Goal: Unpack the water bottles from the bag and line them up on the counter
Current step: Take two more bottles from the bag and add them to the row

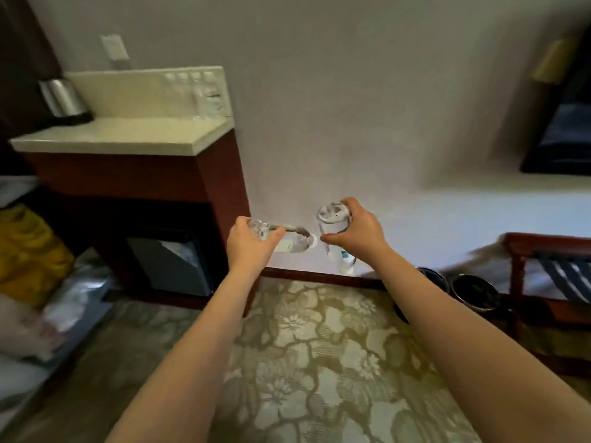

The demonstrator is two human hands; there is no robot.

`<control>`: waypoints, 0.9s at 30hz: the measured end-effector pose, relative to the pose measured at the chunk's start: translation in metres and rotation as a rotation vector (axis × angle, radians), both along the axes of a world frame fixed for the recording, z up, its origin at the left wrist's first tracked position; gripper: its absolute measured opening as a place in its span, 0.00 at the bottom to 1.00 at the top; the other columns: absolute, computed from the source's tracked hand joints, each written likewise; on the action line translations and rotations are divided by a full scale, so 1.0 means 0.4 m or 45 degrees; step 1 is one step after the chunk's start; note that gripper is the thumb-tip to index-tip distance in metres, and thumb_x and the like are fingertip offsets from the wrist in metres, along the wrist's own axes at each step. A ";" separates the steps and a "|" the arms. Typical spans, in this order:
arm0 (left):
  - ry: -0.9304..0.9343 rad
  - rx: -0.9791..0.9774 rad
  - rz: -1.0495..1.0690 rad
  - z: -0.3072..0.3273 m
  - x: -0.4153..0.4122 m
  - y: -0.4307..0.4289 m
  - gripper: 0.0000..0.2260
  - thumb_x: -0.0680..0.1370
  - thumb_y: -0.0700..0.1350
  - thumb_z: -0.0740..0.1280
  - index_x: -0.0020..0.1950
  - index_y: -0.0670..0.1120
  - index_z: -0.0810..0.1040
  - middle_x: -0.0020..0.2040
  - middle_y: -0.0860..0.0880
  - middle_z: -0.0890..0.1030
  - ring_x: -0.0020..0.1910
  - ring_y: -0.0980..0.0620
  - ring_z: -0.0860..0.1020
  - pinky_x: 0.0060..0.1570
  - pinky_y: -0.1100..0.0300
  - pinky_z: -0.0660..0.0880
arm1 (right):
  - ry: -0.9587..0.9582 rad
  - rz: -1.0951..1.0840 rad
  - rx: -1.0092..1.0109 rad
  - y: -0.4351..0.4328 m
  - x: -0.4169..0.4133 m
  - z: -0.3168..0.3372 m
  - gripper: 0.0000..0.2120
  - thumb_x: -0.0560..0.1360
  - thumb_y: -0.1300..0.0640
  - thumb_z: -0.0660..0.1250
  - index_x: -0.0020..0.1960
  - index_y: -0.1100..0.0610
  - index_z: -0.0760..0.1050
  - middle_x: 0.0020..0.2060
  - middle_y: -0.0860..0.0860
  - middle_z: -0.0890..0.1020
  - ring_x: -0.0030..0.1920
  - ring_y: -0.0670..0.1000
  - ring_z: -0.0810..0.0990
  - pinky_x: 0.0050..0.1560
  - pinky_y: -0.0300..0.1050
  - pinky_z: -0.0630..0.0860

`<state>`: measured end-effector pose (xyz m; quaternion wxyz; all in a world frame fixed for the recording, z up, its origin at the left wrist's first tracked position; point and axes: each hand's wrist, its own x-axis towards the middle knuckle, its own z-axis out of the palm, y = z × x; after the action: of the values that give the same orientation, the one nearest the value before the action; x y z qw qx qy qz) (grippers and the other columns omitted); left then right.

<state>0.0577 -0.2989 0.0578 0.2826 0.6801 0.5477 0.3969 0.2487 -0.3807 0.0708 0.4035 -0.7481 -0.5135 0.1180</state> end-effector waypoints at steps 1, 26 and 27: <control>-0.019 0.029 0.034 0.014 -0.050 0.045 0.28 0.69 0.56 0.74 0.61 0.42 0.71 0.58 0.44 0.76 0.55 0.46 0.76 0.47 0.59 0.70 | 0.008 0.038 0.033 0.060 -0.043 0.022 0.30 0.63 0.51 0.79 0.60 0.51 0.70 0.48 0.48 0.79 0.50 0.53 0.78 0.45 0.43 0.71; 0.129 0.579 0.451 0.330 -0.637 1.253 0.29 0.68 0.54 0.75 0.62 0.44 0.70 0.59 0.45 0.74 0.57 0.49 0.73 0.50 0.63 0.68 | -0.155 0.531 0.435 1.456 -0.594 0.346 0.34 0.61 0.53 0.81 0.63 0.51 0.69 0.52 0.47 0.79 0.39 0.49 0.80 0.50 0.51 0.78; 0.135 0.592 0.435 0.331 -0.650 1.299 0.29 0.68 0.54 0.75 0.63 0.44 0.70 0.59 0.45 0.73 0.58 0.49 0.73 0.50 0.63 0.68 | -0.173 0.529 0.426 1.496 -0.607 0.344 0.34 0.61 0.53 0.81 0.63 0.51 0.69 0.54 0.49 0.80 0.38 0.49 0.81 0.49 0.50 0.79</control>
<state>-0.2025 0.2207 0.1902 0.0193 0.6442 0.5627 0.5177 0.0060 0.2176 0.2082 0.4533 -0.5557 -0.6942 0.0614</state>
